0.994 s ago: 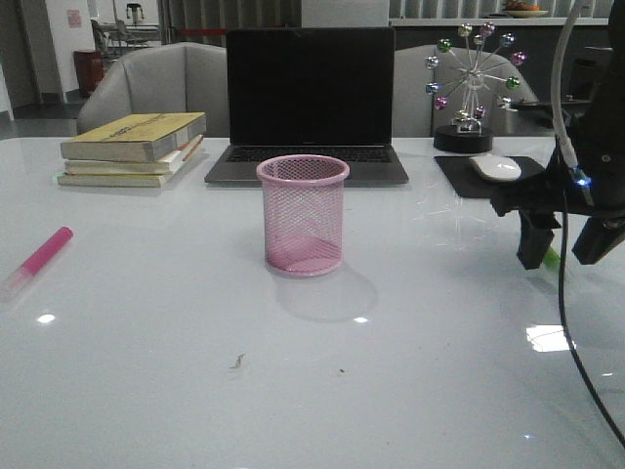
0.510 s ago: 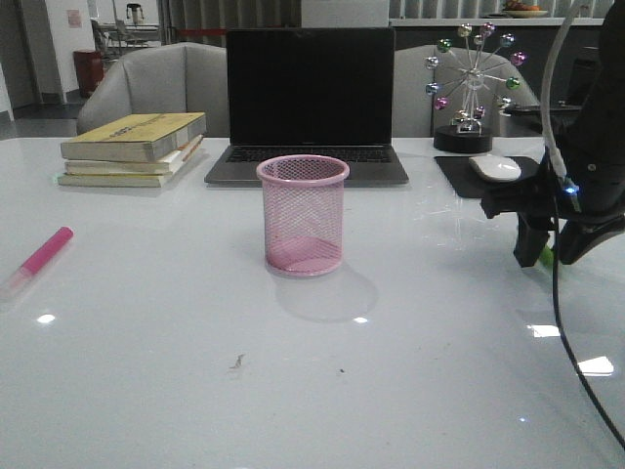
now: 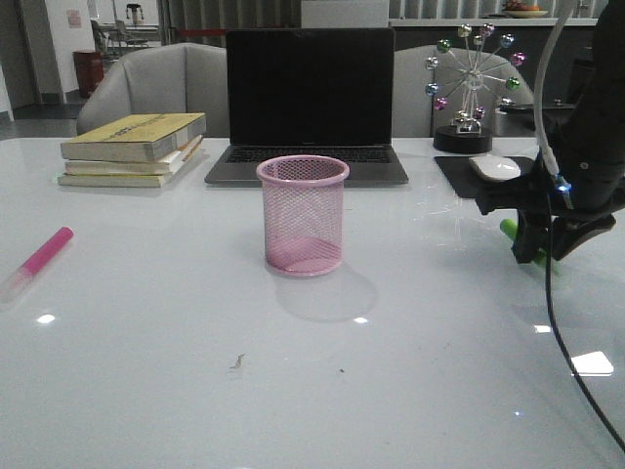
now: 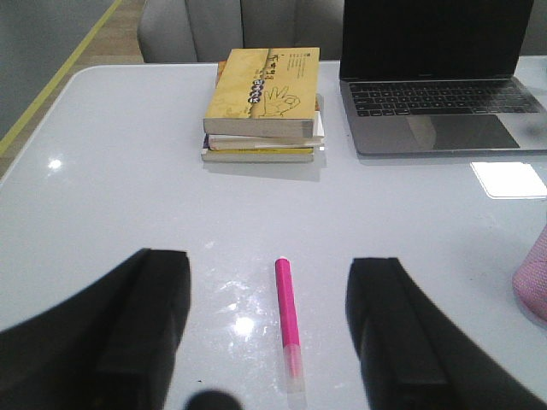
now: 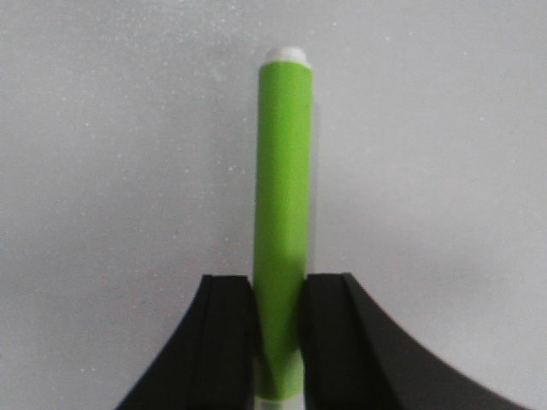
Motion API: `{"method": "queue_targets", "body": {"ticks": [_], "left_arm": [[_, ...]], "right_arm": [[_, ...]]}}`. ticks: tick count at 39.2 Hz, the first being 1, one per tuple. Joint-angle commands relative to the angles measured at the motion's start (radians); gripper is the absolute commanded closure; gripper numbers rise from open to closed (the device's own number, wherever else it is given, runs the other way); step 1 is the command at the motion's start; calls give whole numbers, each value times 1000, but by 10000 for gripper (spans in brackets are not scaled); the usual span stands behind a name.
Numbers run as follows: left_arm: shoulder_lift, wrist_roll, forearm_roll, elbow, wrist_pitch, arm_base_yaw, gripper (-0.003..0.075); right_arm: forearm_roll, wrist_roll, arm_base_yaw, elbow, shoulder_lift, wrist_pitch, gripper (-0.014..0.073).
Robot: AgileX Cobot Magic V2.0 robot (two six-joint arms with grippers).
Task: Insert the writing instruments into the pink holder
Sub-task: 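Lift the green marker and carry it above the pink holder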
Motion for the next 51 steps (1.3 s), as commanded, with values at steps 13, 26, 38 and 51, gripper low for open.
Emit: {"method": "queue_targets", "body": {"ticks": [13,26,38,51], "left_arm": [[-6,-3,-11,-36,-86,2,369],[-6,-3,-11,-36,-86,2,371],[-6,-3,-11,-36,-87,2,371],[-6,-3,-11,-36,-87,2,371]], "right_arm": [[-12,-7,33,1,-248,-105,495],[-12,-6,185,1,-452,-375,495],[34,-6,381,4,-395,-617,495],[41,-6,430,4,-257,-757,495]]}}
